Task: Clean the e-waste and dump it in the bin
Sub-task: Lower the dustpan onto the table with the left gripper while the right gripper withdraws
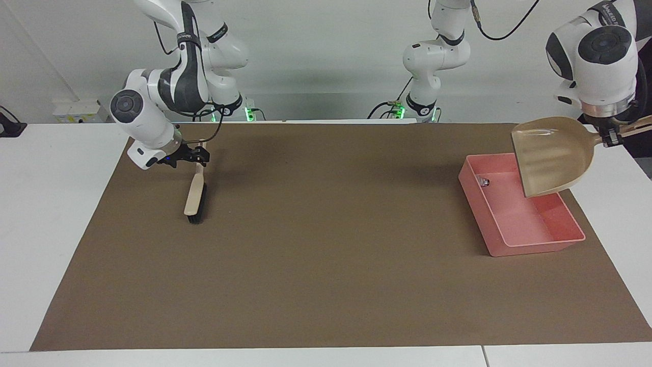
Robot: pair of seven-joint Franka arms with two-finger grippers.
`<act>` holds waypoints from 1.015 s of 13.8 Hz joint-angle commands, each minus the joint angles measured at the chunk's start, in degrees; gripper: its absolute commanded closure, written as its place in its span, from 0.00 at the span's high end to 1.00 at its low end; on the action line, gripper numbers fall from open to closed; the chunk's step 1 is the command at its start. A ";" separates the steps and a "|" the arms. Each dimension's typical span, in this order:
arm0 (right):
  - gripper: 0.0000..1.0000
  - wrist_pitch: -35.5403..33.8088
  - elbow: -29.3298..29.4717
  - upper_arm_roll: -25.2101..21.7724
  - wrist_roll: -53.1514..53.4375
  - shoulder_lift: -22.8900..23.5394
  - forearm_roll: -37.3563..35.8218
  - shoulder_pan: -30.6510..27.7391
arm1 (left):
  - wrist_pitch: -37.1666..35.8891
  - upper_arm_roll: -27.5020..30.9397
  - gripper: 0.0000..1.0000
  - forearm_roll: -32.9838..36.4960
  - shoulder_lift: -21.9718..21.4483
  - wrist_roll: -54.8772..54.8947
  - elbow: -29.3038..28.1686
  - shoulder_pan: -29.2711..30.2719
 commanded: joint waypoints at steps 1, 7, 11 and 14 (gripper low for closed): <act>0.99 -2.88 5.68 0.19 -0.64 -0.38 0.03 -0.20 | -1.59 0.36 0.00 -9.19 -0.57 0.73 -0.69 -2.84; 0.99 -11.57 22.55 0.01 -0.46 0.05 -0.15 -0.73 | 2.79 0.36 0.01 -20.72 0.75 -11.73 -8.15 -16.45; 0.99 -22.11 35.48 -0.16 -0.46 2.69 -1.03 -1.08 | 6.39 0.44 0.01 -23.10 5.75 -21.23 -9.22 -24.37; 0.99 -26.17 42.34 -0.43 -0.55 5.58 -4.00 -0.90 | 12.10 0.36 0.01 -23.11 6.55 -23.35 -12.55 -26.22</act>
